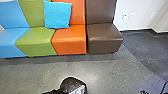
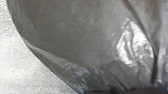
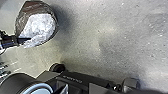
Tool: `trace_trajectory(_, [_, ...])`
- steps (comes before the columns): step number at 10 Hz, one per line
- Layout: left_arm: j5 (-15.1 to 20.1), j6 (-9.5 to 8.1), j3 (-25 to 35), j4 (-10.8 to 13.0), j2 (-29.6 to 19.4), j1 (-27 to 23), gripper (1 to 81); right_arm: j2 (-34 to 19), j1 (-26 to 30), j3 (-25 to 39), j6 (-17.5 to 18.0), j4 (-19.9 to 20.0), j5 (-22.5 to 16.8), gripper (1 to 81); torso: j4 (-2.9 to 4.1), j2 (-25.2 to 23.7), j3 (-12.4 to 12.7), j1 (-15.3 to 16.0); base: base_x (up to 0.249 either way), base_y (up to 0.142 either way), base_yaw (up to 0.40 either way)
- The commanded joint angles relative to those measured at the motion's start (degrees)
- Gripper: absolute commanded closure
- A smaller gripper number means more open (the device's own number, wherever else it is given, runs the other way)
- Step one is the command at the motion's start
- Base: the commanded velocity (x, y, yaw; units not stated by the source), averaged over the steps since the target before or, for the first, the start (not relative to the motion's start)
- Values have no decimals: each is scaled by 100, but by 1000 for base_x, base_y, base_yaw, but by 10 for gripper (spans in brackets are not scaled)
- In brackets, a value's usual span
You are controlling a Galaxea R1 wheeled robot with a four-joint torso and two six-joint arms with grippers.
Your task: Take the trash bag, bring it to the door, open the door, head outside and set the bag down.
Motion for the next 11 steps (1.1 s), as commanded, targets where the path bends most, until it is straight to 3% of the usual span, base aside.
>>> trace_trajectory(1, [424, 19, 63, -125, -112, -496, 811, -225, 321, 19, -16, 120, -334, 10, 0, 540, 404, -350, 0, 0, 0])
trace_trajectory(3, [731, 54, 72, -108, -165, -442, 811, -94, 59, -121, -24, 129, -220, 10, 0, 925, 179, -605, 0, 0, 0])
trace_trajectory(6, [1110, 124, 143, -81, -393, -214, 811, 171, -513, -420, -183, 111, 53, 10, 0, 1533, 236, -997, 0, 0, 0])
trace_trajectory(7, [1128, 326, 274, -107, -516, -100, 811, 231, -733, -515, -252, 111, 252, 10, 0, 1697, 236, -1101, 0, 0, 0])
trace_trajectory(8, [1136, 370, 431, -108, -639, 6, 811, 320, -953, -613, -340, 111, 404, 10, 0, 1895, 236, -1226, 0, 0, 0])
trace_trajectory(9, [1189, 406, 617, -99, -754, 103, 811, 417, -1172, -702, -402, 111, 484, 10, 0, 2103, 641, -1362, 0, 0, 0])
trace_trajectory(11, [1207, 546, 1048, -116, -1088, 252, 811, 662, -1603, -850, -569, 111, 676, 10, 0, 2422, 795, -1563, 0, 0, 0])
